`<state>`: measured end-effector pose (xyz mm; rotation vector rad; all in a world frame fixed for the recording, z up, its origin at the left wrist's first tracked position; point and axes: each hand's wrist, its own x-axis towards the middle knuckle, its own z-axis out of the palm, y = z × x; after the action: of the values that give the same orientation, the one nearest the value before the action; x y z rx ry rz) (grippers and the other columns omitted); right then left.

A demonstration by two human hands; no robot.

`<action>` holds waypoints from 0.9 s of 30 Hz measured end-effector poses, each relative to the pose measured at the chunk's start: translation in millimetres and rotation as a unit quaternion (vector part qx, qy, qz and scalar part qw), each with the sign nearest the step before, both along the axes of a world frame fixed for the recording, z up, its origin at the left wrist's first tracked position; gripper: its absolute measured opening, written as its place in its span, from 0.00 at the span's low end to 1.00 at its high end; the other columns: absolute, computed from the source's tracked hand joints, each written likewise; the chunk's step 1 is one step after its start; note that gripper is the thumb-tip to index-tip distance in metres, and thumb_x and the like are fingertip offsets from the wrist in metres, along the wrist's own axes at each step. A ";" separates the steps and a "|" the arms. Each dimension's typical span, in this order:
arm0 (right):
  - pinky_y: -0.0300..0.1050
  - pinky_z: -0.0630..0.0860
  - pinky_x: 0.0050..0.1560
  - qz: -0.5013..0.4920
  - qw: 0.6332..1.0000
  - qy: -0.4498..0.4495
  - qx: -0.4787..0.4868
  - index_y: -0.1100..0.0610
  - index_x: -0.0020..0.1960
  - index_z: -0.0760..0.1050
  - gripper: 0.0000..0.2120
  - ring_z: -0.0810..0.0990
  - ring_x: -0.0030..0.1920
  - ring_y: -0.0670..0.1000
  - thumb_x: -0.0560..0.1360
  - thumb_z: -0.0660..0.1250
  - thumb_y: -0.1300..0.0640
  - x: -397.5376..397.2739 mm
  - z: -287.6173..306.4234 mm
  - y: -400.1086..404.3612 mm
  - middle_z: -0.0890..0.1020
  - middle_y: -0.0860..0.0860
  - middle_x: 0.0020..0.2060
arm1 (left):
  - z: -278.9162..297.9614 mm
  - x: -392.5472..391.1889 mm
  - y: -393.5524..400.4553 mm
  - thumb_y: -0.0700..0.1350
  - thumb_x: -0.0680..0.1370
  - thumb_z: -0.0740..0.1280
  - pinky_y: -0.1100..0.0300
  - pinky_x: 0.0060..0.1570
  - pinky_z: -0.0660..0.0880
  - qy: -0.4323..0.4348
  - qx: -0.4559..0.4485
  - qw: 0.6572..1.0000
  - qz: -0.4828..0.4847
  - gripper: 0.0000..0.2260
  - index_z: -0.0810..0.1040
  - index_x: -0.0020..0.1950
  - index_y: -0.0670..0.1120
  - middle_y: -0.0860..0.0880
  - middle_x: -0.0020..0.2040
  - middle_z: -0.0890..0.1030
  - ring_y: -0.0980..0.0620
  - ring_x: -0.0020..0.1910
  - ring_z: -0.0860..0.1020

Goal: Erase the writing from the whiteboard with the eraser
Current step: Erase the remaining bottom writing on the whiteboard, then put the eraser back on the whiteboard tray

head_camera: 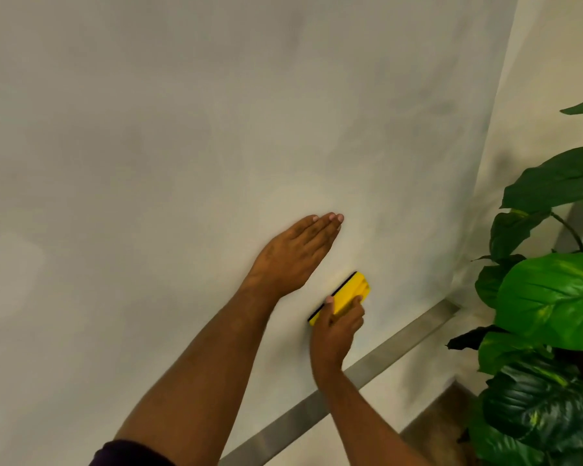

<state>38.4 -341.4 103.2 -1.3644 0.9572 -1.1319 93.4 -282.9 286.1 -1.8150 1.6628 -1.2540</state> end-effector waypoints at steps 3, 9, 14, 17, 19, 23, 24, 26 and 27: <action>0.44 0.74 0.50 0.058 0.992 -0.002 -0.115 0.62 0.74 0.67 0.28 0.78 0.56 0.56 0.80 0.68 0.50 -13.7 -8.5 46.4 0.74 0.57 0.59 | -5.5 -2.3 30.3 0.36 0.80 0.47 0.53 0.78 0.67 0.012 0.011 1.000 -0.008 0.29 0.68 0.81 0.40 0.44 0.81 0.67 0.48 0.80 0.66; 0.45 0.83 0.48 0.156 0.949 0.013 -0.273 0.60 0.72 0.70 0.28 0.81 0.53 0.53 0.77 0.72 0.48 -35.1 -29.2 76.8 0.78 0.59 0.60 | -30.9 -18.0 98.1 0.50 0.84 0.53 0.49 0.79 0.67 0.132 0.042 0.990 0.038 0.27 0.69 0.80 0.39 0.42 0.80 0.68 0.45 0.80 0.66; 0.35 0.71 0.51 0.216 0.852 0.005 -0.476 0.47 0.74 0.71 0.24 0.77 0.51 0.48 0.80 0.69 0.45 -58.5 -49.4 77.1 0.76 0.52 0.64 | -68.4 -28.0 160.8 0.60 0.77 0.68 0.46 0.70 0.76 0.192 0.122 0.972 0.065 0.32 0.77 0.74 0.41 0.40 0.73 0.77 0.40 0.74 0.75; 0.47 0.73 0.50 0.264 0.800 0.016 -0.538 0.40 0.76 0.68 0.28 0.78 0.54 0.50 0.79 0.72 0.46 -70.8 -64.1 74.9 0.75 0.51 0.64 | -98.1 -33.6 194.7 0.57 0.72 0.73 0.50 0.56 0.82 0.180 0.147 0.970 0.068 0.27 0.81 0.67 0.43 0.43 0.64 0.83 0.42 0.61 0.82; 0.48 0.74 0.51 0.286 0.780 0.035 -0.556 0.43 0.74 0.70 0.28 0.77 0.54 0.50 0.77 0.73 0.44 -74.4 -69.5 75.8 0.75 0.52 0.64 | -117.7 -36.5 213.6 0.53 0.74 0.74 0.51 0.51 0.82 0.171 0.144 0.971 0.079 0.24 0.80 0.66 0.43 0.44 0.62 0.83 0.44 0.58 0.83; 0.46 0.78 0.50 0.314 0.786 0.059 -0.529 0.51 0.61 0.71 0.29 0.80 0.56 0.53 0.71 0.75 0.35 -75.3 -75.4 84.9 0.78 0.56 0.62 | -152.4 -45.4 251.9 0.53 0.72 0.80 0.53 0.51 0.83 0.224 0.093 0.962 0.123 0.27 0.79 0.66 0.45 0.45 0.60 0.83 0.44 0.57 0.84; 0.47 0.80 0.48 0.322 0.788 0.065 -0.520 0.52 0.60 0.71 0.30 0.81 0.55 0.55 0.70 0.75 0.34 -75.8 -77.6 86.6 0.78 0.56 0.62 | -159.7 -48.0 258.5 0.52 0.71 0.80 0.53 0.51 0.83 0.243 0.083 0.957 0.133 0.27 0.77 0.66 0.46 0.44 0.60 0.83 0.44 0.57 0.84; 0.47 0.82 0.46 0.357 0.779 0.072 -0.511 0.55 0.58 0.74 0.30 0.82 0.53 0.56 0.69 0.77 0.34 -75.2 -82.4 92.4 0.78 0.57 0.63 | -174.9 -54.7 275.3 0.52 0.71 0.81 0.54 0.51 0.83 0.285 0.059 0.943 0.160 0.25 0.74 0.61 0.47 0.44 0.60 0.84 0.44 0.57 0.84; 0.47 0.83 0.44 0.379 0.767 0.077 -0.511 0.57 0.57 0.76 0.29 0.83 0.53 0.56 0.69 0.77 0.35 -74.6 -84.5 95.1 0.77 0.57 0.64 | -182.9 -58.4 284.0 0.51 0.70 0.82 0.55 0.50 0.83 0.306 0.050 0.934 0.177 0.24 0.75 0.59 0.48 0.44 0.59 0.84 0.44 0.57 0.84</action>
<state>-36.1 -246.4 18.6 -2.4334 -0.2983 -0.8732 34.9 1.1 103.1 -2.4568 1.5244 -0.4602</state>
